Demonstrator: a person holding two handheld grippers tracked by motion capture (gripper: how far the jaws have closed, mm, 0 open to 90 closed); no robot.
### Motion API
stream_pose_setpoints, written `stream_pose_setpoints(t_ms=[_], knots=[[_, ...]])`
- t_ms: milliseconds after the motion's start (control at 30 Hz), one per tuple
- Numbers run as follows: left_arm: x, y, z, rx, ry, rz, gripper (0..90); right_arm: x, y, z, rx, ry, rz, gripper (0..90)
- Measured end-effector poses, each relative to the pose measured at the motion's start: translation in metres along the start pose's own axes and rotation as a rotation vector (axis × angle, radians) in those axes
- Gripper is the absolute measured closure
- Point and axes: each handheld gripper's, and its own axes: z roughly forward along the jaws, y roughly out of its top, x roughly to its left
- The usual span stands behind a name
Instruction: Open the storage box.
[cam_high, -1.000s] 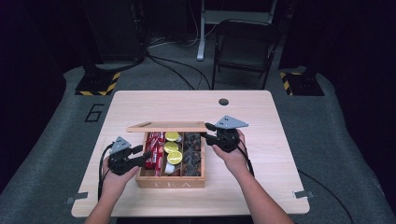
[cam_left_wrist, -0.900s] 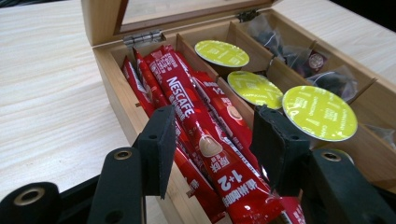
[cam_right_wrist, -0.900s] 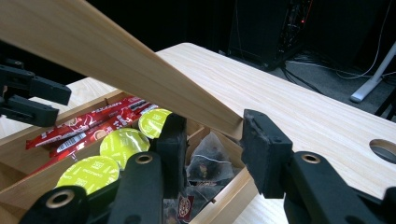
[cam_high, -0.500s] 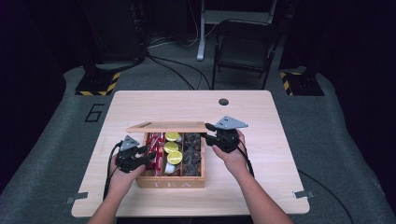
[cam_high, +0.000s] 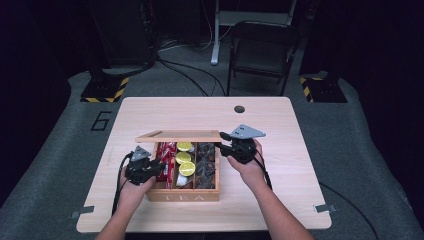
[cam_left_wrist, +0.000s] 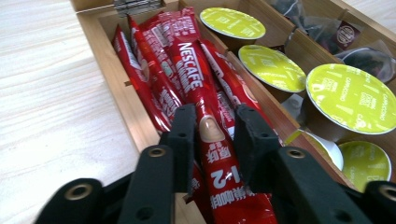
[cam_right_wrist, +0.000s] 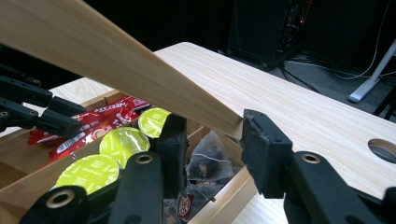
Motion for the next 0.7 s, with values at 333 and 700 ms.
stream_pose_setpoints(t_ms=[333,700], knots=[[0.002,0.000,-0.006,-0.022,0.015,-0.042,82.1,0.000,0.000,-0.001,-0.007,0.004,-0.002,60.4],[0.007,0.001,-0.015,-0.057,0.020,-0.082,83.5,0.000,0.000,0.000,-0.009,0.003,-0.003,60.4]])
